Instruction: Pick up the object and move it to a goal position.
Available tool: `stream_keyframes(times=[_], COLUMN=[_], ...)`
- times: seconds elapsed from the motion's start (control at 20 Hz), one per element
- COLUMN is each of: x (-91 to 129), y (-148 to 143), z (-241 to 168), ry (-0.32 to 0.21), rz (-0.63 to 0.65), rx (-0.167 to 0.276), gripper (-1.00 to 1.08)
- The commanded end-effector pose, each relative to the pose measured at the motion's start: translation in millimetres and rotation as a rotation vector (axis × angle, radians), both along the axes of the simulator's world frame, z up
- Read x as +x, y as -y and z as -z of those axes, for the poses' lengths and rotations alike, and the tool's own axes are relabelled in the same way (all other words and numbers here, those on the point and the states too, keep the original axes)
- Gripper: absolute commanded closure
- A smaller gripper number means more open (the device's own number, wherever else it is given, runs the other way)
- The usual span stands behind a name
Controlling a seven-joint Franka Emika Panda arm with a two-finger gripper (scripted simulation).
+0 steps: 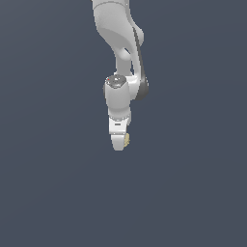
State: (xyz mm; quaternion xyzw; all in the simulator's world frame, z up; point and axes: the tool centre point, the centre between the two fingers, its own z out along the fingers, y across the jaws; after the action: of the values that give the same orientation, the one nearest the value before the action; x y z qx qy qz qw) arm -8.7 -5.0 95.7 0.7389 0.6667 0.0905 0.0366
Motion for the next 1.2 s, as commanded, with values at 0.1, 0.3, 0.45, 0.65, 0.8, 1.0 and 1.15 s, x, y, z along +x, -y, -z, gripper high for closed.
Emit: stream_keyframes(times=[0.1, 0.3, 0.45, 0.65, 0.8, 1.0, 1.15], x=[18, 32, 41, 53, 61, 71, 78], y=[15, 27, 36, 47, 56, 67, 76], z=[-26, -48, -65, -87, -103, -126, -145], ry=[0.074, 0.135, 0.179, 0.237, 0.280, 0.338, 0.383], rz=[-0.039, -0.071, -0.095, -0.125, -0.148, -0.179, -0.203], rx=[0.023, 0.043, 0.058, 0.078, 0.093, 0.113, 0.130], gripper=[1.08, 1.08, 1.08, 1.08, 1.08, 1.08, 1.08])
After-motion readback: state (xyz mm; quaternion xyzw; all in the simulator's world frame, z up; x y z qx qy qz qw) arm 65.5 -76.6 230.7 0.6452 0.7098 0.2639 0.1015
